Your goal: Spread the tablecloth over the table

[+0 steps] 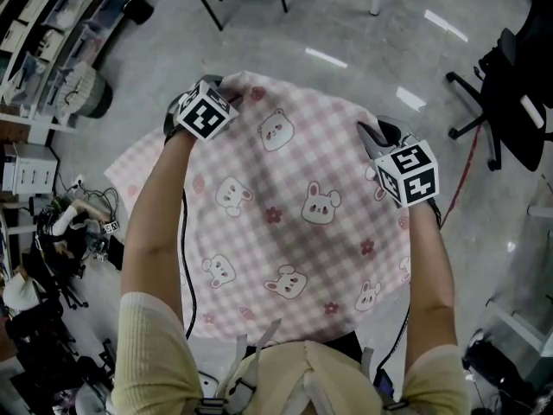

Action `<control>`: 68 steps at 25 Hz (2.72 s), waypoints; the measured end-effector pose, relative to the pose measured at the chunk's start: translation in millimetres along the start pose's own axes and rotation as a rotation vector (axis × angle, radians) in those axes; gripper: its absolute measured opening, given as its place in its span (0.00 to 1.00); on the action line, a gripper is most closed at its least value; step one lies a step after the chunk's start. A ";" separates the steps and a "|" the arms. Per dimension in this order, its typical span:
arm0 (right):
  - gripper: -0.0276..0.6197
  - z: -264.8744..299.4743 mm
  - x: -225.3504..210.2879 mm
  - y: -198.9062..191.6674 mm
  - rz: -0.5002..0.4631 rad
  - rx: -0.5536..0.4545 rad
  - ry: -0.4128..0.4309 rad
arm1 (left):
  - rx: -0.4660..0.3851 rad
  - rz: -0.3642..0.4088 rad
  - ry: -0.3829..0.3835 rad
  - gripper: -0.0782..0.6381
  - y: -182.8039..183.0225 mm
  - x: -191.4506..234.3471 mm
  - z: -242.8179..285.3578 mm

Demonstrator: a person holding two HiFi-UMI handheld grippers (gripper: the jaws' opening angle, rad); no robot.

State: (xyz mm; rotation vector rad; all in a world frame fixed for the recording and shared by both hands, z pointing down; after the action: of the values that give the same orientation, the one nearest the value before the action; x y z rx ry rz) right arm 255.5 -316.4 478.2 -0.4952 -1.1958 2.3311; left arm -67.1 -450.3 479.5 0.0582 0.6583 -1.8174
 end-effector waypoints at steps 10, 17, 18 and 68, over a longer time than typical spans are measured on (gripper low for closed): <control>0.19 8.9 -2.0 -10.7 0.033 0.026 -0.059 | -0.016 -0.055 0.144 0.51 -21.2 7.5 -1.0; 0.45 -4.2 -7.8 2.4 0.038 -0.025 -0.110 | -0.035 -0.134 0.191 0.52 -40.2 9.0 -19.8; 0.45 -8.4 -8.7 5.4 0.039 -0.038 -0.119 | -0.041 -0.146 0.197 0.52 -42.8 7.6 -21.9; 0.15 -163.4 256.1 8.1 0.158 -0.189 -0.075 | -0.527 -0.763 0.303 0.22 -164.5 -221.4 -331.8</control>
State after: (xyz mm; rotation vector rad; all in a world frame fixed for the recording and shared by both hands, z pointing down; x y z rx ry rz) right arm 126.1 -70.6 354.9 -0.5910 -1.4696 2.3979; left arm -228.4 -73.1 345.8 -0.3157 1.5091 -2.3040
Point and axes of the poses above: the fingertips, and each gripper's own axes: z forward along the fingers, x to its left, y out of its top, the point moved 9 cm from there along -z, backward along the fingers, and after that the axes turned 4 degrees about z, right-handed, at the moved point
